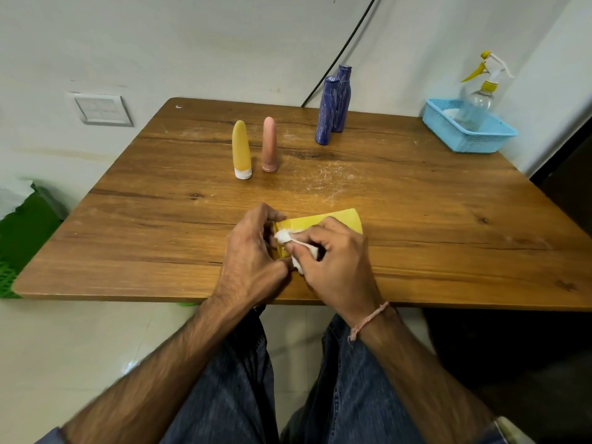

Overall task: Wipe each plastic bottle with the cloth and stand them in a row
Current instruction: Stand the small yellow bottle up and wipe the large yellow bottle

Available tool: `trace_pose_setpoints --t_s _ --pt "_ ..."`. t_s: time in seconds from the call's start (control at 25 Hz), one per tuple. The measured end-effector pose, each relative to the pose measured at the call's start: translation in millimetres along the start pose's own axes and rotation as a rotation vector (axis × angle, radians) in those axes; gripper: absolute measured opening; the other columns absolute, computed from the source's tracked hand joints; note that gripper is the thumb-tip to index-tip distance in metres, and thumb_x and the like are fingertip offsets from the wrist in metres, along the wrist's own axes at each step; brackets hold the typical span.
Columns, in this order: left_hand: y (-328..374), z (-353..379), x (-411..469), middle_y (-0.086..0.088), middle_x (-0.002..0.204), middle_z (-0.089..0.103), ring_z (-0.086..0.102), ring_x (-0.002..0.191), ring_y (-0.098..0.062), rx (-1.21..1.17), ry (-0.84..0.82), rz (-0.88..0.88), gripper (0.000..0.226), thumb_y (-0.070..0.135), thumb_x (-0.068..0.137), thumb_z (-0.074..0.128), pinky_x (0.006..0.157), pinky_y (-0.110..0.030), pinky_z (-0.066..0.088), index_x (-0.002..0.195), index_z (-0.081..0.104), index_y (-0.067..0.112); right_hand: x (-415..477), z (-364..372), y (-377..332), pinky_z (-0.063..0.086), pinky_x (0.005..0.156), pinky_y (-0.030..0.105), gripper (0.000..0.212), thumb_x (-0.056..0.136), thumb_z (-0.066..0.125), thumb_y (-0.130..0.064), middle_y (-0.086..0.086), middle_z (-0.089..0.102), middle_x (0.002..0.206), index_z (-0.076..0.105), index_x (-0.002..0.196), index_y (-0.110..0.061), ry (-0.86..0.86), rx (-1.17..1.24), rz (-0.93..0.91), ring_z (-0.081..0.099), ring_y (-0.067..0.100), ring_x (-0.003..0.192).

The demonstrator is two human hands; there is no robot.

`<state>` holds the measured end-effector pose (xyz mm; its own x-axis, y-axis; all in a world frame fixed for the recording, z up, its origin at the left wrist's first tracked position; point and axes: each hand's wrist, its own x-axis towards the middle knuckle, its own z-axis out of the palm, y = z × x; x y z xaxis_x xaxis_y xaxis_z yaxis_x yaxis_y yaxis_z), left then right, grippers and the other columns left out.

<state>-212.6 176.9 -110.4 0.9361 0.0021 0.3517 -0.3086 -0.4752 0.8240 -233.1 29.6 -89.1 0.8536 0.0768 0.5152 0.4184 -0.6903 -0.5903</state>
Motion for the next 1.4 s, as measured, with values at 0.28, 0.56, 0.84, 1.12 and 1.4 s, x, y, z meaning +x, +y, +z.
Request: trace_pose_setpoints --t_s 0.28,0.56,0.84,1.12,1.4 --pt "0.3 3.2 2.3 0.004 0.098 0.059 0.056 0.081 -0.015 0.058 -0.016 0.030 0.062 0.017 0.055 0.094 0.071 -0.039 0.054 0.102 0.055 0.023 29.0 -23.5 42.4 0.056 0.068 0.038 0.006 0.085 0.076 -0.015 0.004 0.067 0.086 0.073 0.083 -0.010 0.261 -0.174 0.266 0.062 0.019 0.077" --pt "-3.1 2.2 -0.1 0.004 0.095 0.061 0.056 0.075 -0.016 0.053 0.015 0.031 0.057 0.017 0.057 0.091 0.064 -0.032 0.050 0.096 0.050 0.022 12.4 1.4 16.1 0.049 0.059 0.027 0.007 0.086 0.074 -0.015 0.001 0.062 0.079 0.073 0.082 -0.010 0.137 -0.056 0.049 0.057 0.013 0.069" --pt "-1.1 4.2 0.9 0.004 0.099 0.059 0.054 0.082 -0.015 0.097 -0.029 0.029 0.060 0.022 0.058 0.092 0.066 -0.030 0.048 0.097 0.047 0.024 21.4 -4.0 25.2 0.050 0.061 0.026 0.008 0.085 0.075 -0.016 0.003 0.062 0.082 0.073 0.083 -0.009 0.215 -0.105 0.168 0.056 0.015 0.072" --pt "2.1 -0.9 -0.7 0.009 0.086 0.057 0.056 0.075 -0.014 0.079 -0.031 -0.023 0.058 0.029 0.059 0.093 0.063 -0.029 0.049 0.100 0.052 0.021 19.7 -1.2 28.0 0.049 0.062 0.026 0.008 0.085 0.074 -0.020 -0.001 0.067 0.080 0.075 0.081 -0.014 0.174 -0.066 0.083 0.060 0.013 0.071" --pt "10.3 -0.5 -4.3 0.008 0.076 0.060 0.058 0.068 -0.007 0.098 0.031 -0.095 0.050 0.036 0.065 0.089 0.056 -0.012 0.043 0.102 0.059 0.022 6.0 -1.2 17.0 0.049 0.062 0.025 0.009 0.087 0.074 -0.023 -0.002 0.065 0.082 0.076 0.084 -0.015 0.164 -0.024 0.116 0.059 0.008 0.070"
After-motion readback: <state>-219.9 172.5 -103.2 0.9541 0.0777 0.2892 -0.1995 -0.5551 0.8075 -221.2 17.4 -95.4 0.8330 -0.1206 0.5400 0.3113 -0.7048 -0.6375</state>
